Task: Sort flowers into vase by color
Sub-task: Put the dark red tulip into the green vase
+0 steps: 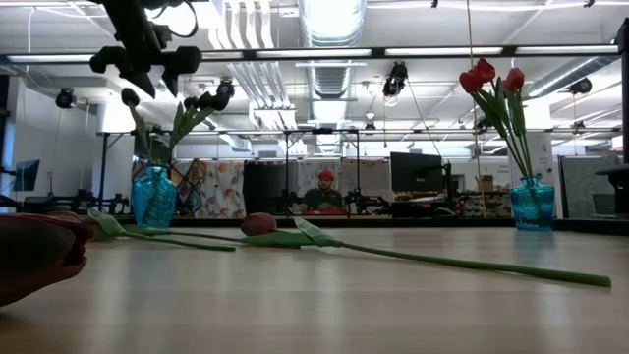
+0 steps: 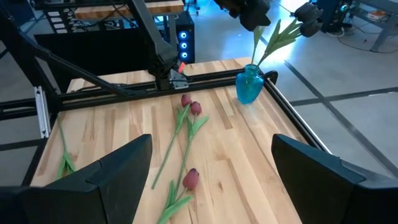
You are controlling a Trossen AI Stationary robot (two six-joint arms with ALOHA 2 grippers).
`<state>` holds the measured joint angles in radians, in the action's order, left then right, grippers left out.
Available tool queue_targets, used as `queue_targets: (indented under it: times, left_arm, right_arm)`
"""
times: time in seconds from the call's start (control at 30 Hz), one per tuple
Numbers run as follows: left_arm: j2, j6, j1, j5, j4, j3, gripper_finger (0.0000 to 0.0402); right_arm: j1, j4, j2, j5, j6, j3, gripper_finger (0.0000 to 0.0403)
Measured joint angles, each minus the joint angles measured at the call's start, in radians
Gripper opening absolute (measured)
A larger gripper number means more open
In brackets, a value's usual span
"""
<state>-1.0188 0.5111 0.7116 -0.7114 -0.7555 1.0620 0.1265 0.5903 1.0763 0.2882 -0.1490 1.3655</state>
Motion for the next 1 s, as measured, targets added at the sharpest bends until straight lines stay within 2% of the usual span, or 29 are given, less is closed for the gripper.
queue_targets:
  times: [0.17,0.33,0.47,0.63,0.7,0.8,1.0]
  left_arm:
    - [0.017,-0.002,-0.03,0.106,-0.002,0.014,0.0192]
    - [0.051,-0.04,-0.124,0.2,0.0,0.02,0.0192]
    - [0.091,-0.082,-0.273,0.236,0.009,0.007,0.0192]
    - [0.107,-0.129,-0.543,0.386,0.01,-0.027,0.0192]
    - [0.104,-0.069,-0.649,0.387,0.011,-0.049,0.0192]
    - [0.088,0.075,-0.789,0.325,0.01,-0.092,0.0192]
    - [0.031,0.416,-1.009,0.255,0.004,-0.161,0.0192]
  right_arm:
    - [0.0,0.0,-0.001,0.0,-0.01,0.0,0.0322]
    - [0.0,0.007,-0.002,0.0,-0.036,0.002,0.0322]
    - [0.0,0.006,-0.002,0.0,-0.035,0.006,0.0322]
    - [0.0,0.039,0.016,0.0,-0.035,0.005,0.0322]
    - [0.0,0.065,0.028,-0.001,-0.051,0.005,0.0322]
    - [0.0,0.093,0.054,-0.003,-0.085,0.004,0.0322]
    - [0.0,0.087,0.128,-0.011,-0.118,0.002,0.0322]
